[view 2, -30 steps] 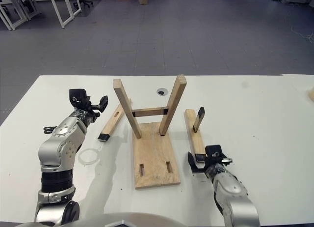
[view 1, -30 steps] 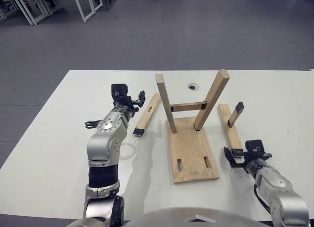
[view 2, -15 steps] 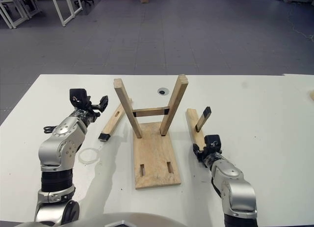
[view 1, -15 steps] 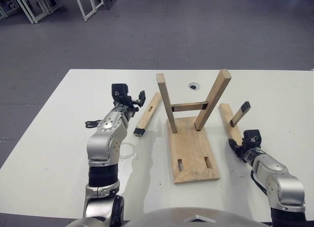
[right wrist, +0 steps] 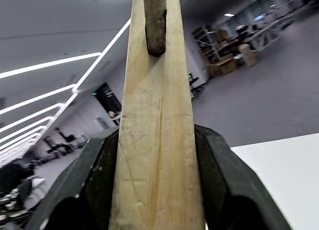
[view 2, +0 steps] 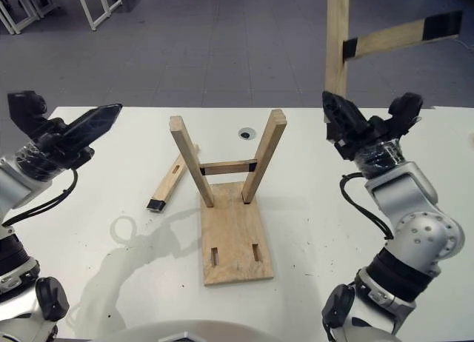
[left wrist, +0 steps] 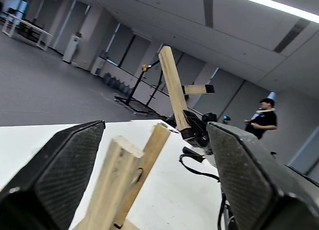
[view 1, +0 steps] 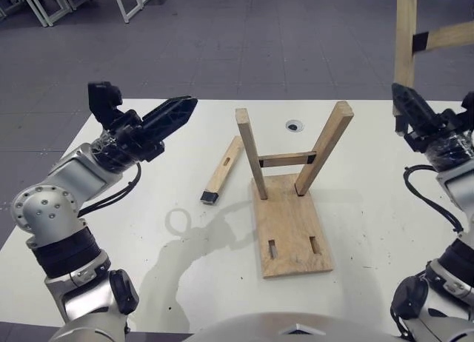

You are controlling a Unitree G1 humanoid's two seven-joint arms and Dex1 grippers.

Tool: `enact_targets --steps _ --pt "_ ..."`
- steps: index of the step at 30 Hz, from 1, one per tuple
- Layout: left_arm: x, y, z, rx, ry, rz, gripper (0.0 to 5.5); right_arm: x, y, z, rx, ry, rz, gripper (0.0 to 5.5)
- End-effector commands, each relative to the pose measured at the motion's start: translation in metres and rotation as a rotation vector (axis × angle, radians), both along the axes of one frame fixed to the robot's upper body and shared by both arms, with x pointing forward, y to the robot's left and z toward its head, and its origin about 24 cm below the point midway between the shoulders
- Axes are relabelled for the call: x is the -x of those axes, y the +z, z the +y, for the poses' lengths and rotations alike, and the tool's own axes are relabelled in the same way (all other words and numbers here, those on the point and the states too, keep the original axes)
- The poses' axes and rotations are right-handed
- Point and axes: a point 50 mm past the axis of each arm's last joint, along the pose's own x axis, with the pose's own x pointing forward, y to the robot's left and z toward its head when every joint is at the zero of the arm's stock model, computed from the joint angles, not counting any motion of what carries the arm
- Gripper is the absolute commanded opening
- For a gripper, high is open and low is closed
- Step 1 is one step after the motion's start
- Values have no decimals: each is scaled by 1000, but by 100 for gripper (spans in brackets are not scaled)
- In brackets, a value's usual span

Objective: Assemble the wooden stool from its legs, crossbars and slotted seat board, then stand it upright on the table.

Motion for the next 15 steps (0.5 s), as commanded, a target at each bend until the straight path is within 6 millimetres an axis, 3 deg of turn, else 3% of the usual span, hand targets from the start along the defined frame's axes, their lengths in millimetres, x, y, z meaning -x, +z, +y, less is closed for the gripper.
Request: enact_targets --steps 1,4,7,15 --pt "8 4 -35 103 -314 44 380 30 7 57 -33 549 -28 201" --pt "9 -6 -68 99 -471 129 380 35 -15 89 61 697 90 201" --pt "8 -19 -83 54 -527 222 380 41 -28 104 147 779 137 201" --pt "-6 -38 -77 -48 -406 310 380 49 -36 110 182 821 150 201"
